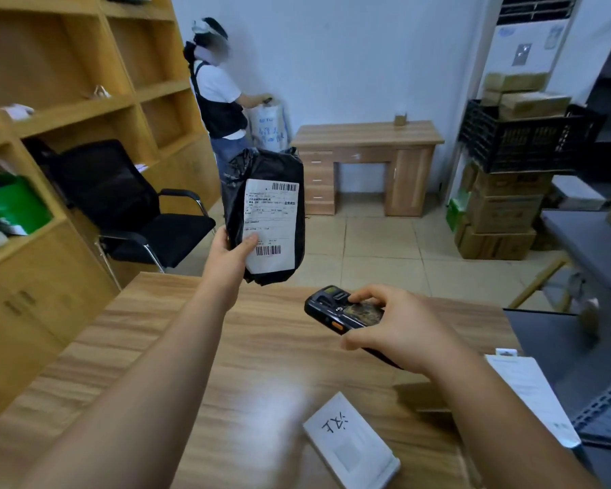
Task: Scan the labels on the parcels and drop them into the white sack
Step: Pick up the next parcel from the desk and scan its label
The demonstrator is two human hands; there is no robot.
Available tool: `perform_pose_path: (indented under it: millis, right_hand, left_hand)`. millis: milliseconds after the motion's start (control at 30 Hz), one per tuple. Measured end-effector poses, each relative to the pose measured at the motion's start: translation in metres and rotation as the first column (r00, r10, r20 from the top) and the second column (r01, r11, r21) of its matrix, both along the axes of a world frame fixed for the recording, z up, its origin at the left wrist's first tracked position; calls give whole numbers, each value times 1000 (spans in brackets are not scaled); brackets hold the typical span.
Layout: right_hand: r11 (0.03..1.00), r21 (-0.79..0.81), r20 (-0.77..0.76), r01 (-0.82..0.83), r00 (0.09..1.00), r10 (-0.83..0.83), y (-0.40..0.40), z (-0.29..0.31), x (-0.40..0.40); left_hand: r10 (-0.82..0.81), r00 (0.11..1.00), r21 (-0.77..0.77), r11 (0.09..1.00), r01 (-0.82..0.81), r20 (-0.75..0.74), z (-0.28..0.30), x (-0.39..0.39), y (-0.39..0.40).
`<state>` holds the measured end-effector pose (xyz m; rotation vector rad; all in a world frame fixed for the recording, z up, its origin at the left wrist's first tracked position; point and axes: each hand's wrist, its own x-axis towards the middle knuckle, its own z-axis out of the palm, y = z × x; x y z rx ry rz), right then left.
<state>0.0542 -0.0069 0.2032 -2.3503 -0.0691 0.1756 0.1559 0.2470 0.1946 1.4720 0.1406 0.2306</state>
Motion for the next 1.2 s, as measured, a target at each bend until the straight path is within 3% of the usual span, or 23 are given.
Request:
perform_pose_path:
  millis: [233,400,600,767,900,1033,1200]
  right_hand:
    - [999,-48,34,-6,999,8,37,12,-3]
    - [985,84,172,150,972,-162,72,19,0]
    - [927,203,226,315,906,-357,104,12,-5]
    - [828,254,259,501,789,-557,104,-15,-37]
    - [736,201,266,647,687,-677,89,-31,-85]
    - [567,236,261,789,511,-819,62,-32,-152]
    - [358,312,313,880,261,-913,24,-15,-250]
  left_hand:
    - [17,1000,-37,999,-17,24,7,13,34]
    - [120,993,-19,993,-120,3,21,34,68]
    - [-235,972,168,957,236,-30,23,49,90]
    - [-465,884,253,850,463,-52,-6,36,73]
    - [-623,772,126,762,635,-126,-35,7,33]
    - [-751,646,-17,654,757,-140,-40,-31,-30]
    - [-869,490,-49,494,868,-69,-11,-108,-112]
